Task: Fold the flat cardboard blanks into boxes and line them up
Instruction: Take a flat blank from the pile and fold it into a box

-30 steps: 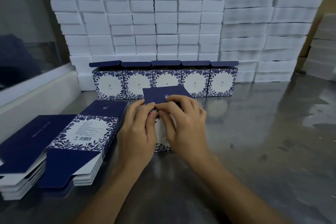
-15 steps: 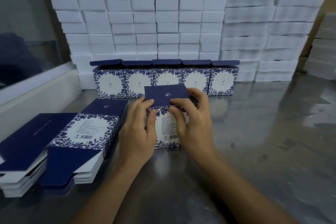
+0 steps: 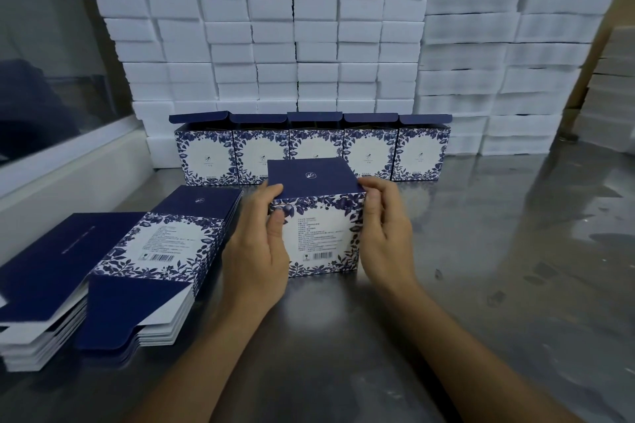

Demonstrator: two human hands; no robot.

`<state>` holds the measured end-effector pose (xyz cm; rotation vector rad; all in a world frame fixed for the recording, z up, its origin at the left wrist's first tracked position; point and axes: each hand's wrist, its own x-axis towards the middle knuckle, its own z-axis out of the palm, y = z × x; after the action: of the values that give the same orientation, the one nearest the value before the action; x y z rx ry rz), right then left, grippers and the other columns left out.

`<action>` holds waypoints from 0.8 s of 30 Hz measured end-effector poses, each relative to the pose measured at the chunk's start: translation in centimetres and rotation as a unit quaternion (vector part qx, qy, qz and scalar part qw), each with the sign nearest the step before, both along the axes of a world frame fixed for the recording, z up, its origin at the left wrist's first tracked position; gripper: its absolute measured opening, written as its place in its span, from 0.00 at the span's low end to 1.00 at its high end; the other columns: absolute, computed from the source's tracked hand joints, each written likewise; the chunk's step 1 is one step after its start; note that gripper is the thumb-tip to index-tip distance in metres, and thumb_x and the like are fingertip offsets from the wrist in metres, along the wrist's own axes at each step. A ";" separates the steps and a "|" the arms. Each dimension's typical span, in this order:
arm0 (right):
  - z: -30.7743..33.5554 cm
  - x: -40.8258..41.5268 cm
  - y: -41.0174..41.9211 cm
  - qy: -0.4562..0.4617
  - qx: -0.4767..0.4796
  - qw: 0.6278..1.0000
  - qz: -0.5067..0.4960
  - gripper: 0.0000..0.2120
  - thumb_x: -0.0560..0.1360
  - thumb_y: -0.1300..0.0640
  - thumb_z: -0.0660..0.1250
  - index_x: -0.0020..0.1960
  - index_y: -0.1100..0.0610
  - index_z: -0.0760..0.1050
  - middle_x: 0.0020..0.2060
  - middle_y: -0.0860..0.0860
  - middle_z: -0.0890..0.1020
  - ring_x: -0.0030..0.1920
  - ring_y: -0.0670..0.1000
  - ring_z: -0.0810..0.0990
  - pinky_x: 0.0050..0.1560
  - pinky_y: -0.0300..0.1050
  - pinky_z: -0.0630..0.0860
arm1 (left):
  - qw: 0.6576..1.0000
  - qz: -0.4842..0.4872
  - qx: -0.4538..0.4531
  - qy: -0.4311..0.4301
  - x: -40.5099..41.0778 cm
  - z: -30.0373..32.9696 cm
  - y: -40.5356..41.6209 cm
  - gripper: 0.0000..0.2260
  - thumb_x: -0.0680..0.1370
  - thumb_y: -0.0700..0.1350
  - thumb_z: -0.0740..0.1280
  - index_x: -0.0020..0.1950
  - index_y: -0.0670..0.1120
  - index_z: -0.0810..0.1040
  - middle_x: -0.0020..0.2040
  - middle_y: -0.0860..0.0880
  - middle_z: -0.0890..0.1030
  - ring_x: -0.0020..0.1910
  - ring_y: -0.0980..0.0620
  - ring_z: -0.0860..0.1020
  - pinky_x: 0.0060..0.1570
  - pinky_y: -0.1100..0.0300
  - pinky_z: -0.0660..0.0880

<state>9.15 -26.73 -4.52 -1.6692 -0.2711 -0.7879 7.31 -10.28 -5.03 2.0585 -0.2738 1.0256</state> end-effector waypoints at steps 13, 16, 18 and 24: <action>-1.8 0.6 -0.2 0.119 0.007 0.982 0.146 0.38 0.68 0.41 0.77 0.72 0.37 0.61 0.64 0.33 0.74 0.63 0.33 0.73 0.60 0.39 0.77 | 0.991 -0.077 -0.036 0.106 0.6 -0.9 0.6 0.36 0.76 0.68 0.54 0.80 0.57 0.48 0.80 0.57 0.51 0.78 0.64 0.48 0.75 0.61 0.51; -1.5 0.8 -0.2 0.090 0.005 0.991 0.097 0.13 0.78 0.45 0.68 0.62 0.43 0.73 0.55 0.37 0.81 0.54 0.40 0.81 0.51 0.40 0.79 | 0.991 -0.062 -0.048 0.110 0.6 -0.8 0.7 0.30 0.79 0.60 0.58 0.78 0.47 0.61 0.76 0.48 0.66 0.76 0.51 0.62 0.73 0.50 0.64; -1.2 0.7 -0.3 0.081 0.021 0.994 0.076 0.11 0.85 0.51 0.57 0.58 0.52 0.78 0.52 0.46 0.84 0.50 0.46 0.83 0.52 0.49 0.80 | 0.992 -0.029 -0.059 0.108 0.8 -1.0 0.9 0.23 0.81 0.55 0.59 0.73 0.43 0.69 0.67 0.45 0.74 0.67 0.46 0.72 0.64 0.54 0.70; -0.7 0.2 -0.2 0.106 0.025 0.992 0.064 0.17 0.79 0.49 0.68 0.66 0.41 0.67 0.59 0.48 0.77 0.51 0.48 0.81 0.47 0.39 0.80 | 0.986 -0.030 -0.112 0.120 0.7 -1.3 0.9 0.27 0.82 0.47 0.61 0.79 0.56 0.54 0.75 0.50 0.67 0.70 0.54 0.69 0.65 0.60 0.66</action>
<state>9.32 -26.96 -5.17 -1.6557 -0.2054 -0.5117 8.06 -9.34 -6.30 1.9325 -0.0911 0.7278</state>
